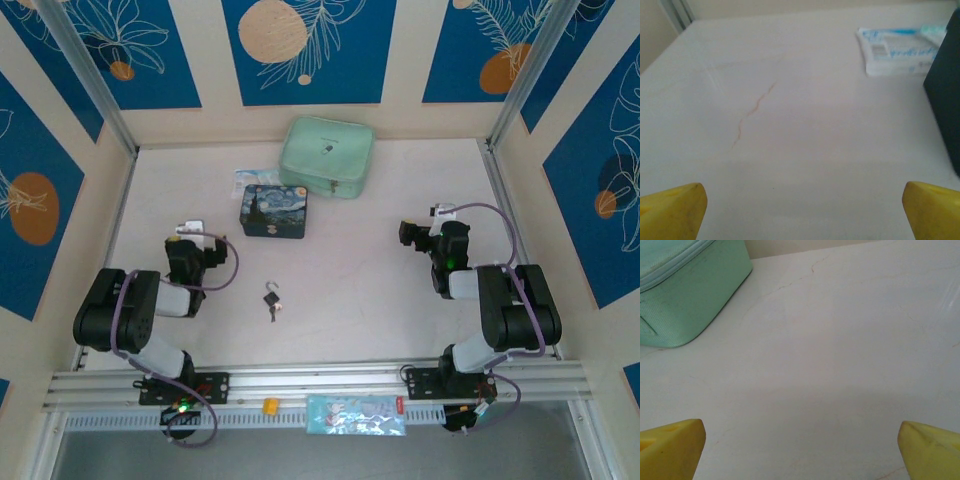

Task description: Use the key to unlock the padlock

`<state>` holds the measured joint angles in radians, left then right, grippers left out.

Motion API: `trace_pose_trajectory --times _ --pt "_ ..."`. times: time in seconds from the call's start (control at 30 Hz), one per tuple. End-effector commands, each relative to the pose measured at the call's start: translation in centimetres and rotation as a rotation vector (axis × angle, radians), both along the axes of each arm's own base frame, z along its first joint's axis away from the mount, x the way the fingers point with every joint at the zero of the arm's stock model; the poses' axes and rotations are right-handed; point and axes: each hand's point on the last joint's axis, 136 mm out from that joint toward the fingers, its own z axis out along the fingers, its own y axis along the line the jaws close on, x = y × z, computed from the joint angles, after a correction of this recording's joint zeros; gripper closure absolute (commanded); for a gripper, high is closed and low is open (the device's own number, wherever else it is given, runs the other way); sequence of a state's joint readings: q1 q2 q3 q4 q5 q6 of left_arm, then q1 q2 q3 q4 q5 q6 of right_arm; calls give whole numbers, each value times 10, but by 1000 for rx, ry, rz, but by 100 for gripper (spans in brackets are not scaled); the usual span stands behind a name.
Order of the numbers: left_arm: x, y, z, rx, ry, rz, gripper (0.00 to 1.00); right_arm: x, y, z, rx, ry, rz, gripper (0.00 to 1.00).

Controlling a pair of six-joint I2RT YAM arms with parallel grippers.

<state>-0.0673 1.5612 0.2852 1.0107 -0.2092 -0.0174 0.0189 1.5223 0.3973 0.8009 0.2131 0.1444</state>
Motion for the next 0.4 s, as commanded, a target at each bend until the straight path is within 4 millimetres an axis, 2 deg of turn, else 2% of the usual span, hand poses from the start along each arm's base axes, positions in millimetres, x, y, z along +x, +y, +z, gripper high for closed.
trace_pose_trajectory --times 0.0,0.37 --pt "9 -2 21 -12 -88 -18 1 5 1 10 -21 -41 7 1" --pt "10 0 21 -7 -83 -9 0 5 1 10 -22 -41 7 1"
